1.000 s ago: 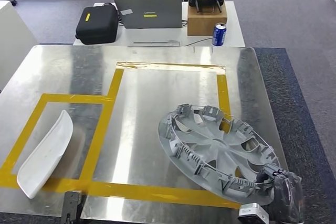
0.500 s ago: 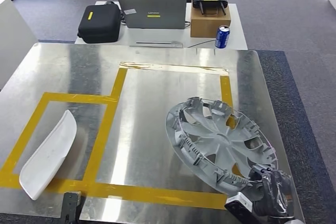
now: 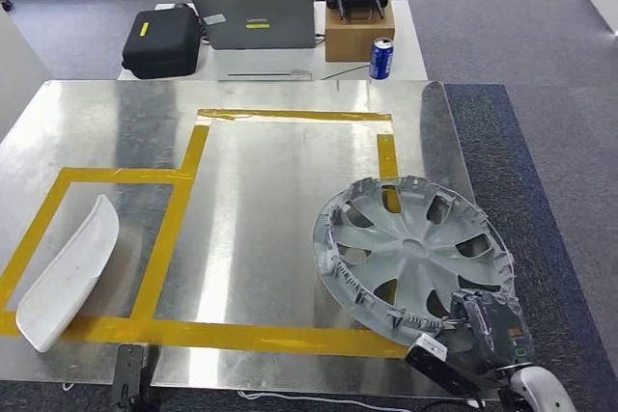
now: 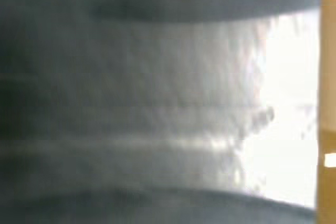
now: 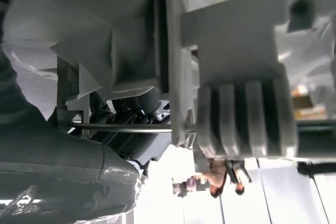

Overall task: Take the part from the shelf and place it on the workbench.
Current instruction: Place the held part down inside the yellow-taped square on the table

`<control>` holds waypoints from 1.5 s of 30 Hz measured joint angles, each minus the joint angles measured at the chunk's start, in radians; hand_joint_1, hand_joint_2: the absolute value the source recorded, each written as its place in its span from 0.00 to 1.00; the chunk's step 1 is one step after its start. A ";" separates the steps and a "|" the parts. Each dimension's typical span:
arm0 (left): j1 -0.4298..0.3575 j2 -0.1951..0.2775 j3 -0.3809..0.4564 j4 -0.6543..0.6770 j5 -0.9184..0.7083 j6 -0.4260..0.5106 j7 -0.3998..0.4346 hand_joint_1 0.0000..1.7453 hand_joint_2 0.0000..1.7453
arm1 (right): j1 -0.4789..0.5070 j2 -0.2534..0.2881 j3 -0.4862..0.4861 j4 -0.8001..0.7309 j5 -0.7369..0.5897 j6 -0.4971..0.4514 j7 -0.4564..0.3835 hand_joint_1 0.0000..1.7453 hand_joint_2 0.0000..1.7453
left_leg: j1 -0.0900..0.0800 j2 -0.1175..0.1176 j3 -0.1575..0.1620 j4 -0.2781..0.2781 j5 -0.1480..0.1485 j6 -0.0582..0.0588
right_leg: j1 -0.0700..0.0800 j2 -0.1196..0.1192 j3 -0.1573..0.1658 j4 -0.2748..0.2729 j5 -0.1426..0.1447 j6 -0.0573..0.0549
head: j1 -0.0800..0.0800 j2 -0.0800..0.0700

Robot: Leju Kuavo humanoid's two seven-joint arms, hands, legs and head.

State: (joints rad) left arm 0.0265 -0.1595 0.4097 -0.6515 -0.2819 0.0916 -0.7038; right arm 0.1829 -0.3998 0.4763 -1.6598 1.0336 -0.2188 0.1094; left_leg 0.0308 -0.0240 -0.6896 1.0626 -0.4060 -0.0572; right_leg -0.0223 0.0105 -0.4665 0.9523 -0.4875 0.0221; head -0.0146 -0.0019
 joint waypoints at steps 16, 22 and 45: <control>-0.009 -0.004 -0.045 0.032 0.003 0.006 -0.023 0.00 1.00 | -0.061 -0.040 -0.136 0.196 -0.022 0.055 -0.061 1.00 1.00 | -0.003 0.006 0.062 -0.108 0.051 0.057 | -0.019 -0.016 -0.026 0.171 -0.195 0.070 | 0.008 0.000; -0.031 0.002 -0.047 0.049 0.005 0.012 -0.008 0.00 1.00 | -0.083 -0.040 -0.150 0.216 0.002 0.049 -0.069 1.00 1.00 | -0.013 0.006 0.040 -0.102 0.082 0.048 | -0.004 -0.016 0.000 0.095 -0.119 0.044 | 0.010 0.000; -0.061 0.005 -0.093 0.083 -0.011 0.010 -0.022 0.00 1.00 | -0.241 -0.031 -0.120 0.219 0.213 0.110 -0.261 1.00 1.00 | -0.020 0.003 0.070 -0.101 0.043 0.065 | -0.012 -0.013 -0.015 0.086 -0.098 0.064 | 0.004 0.000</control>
State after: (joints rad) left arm -0.0341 -0.1546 0.3171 -0.5682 -0.2928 0.1014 -0.7258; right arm -0.0586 -0.4311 0.3562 -1.4406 1.2467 -0.1085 -0.1514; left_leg 0.0106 -0.0208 -0.6196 0.9617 -0.3625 0.0083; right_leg -0.0344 -0.0026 -0.4814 1.0385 -0.5851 0.0857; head -0.0103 -0.0016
